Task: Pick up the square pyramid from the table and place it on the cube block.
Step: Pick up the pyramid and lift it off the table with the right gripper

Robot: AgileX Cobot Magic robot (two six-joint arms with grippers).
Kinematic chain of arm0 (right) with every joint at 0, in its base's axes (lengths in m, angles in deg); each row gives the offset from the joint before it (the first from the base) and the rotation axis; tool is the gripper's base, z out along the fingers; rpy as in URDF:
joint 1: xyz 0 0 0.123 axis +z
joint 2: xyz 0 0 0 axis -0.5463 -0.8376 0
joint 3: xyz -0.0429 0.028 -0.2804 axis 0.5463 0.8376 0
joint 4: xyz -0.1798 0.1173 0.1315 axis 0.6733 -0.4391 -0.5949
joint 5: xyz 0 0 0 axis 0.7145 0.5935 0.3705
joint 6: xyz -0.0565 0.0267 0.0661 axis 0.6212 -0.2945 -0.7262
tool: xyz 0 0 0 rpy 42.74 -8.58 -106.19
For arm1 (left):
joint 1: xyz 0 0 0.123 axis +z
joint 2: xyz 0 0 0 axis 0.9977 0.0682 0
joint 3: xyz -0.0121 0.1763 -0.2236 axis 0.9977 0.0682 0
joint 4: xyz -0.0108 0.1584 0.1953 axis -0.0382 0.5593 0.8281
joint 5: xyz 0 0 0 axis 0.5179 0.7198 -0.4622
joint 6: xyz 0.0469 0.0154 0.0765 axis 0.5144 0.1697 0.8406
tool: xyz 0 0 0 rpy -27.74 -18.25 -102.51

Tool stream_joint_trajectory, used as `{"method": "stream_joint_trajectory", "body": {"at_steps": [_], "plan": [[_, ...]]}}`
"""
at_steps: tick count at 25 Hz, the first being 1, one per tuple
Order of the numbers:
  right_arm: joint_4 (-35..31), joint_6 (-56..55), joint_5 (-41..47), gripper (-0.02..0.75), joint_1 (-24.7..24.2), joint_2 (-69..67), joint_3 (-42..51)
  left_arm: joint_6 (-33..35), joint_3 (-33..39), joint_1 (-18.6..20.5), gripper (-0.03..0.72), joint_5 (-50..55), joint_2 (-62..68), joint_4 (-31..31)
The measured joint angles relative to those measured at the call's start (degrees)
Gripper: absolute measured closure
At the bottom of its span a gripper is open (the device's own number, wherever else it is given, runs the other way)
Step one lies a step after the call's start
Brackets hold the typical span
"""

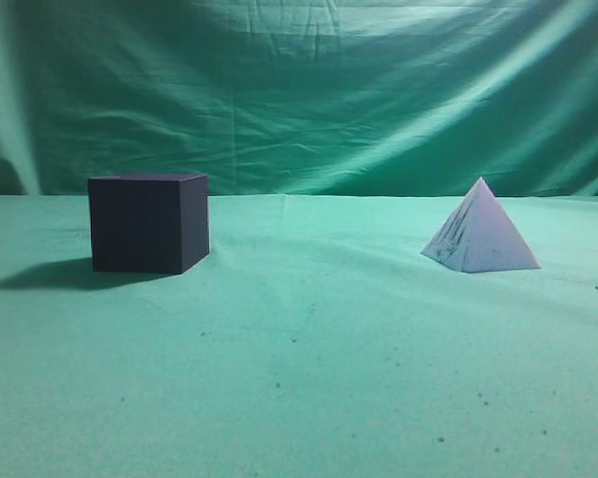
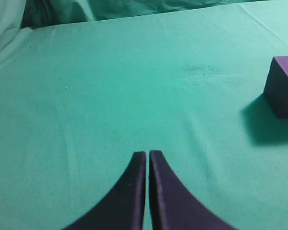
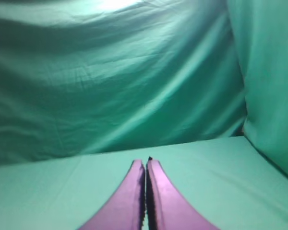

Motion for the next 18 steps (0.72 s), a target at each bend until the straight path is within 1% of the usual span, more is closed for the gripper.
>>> {"method": "stream_joint_trajectory", "body": {"at_steps": [4, 7, 13, 15, 18], "plan": [[1.6, 3.6, 10.5, 0.738, 0.0, -11.0, -11.9, 0.0, 0.0, 0.0, 0.688, 0.0, 0.0, 0.0], [1.9, 4.0, 17.4, 0.738, 0.0, -19.9, -17.0, 0.0, 0.0, 0.0, 0.688, 0.0, 0.0, 0.0], [2.0, 4.2, 22.5, 0.738, 0.0, -33.2, -23.4, 0.0, 0.0, 0.0, 0.688, 0.0, 0.0, 0.0], [2.2, 4.8, 25.6, 0.738, 1.4, -37.1, -25.8, 0.0, 0.0, 0.0, 0.688, 0.0, 0.0, 0.0], [2.4, 8.0, 32.3, 0.738, 6.4, -44.2, -31.2, 0.0, 0.0, 0.0, 0.688, 0.0, 0.0, 0.0]]}}
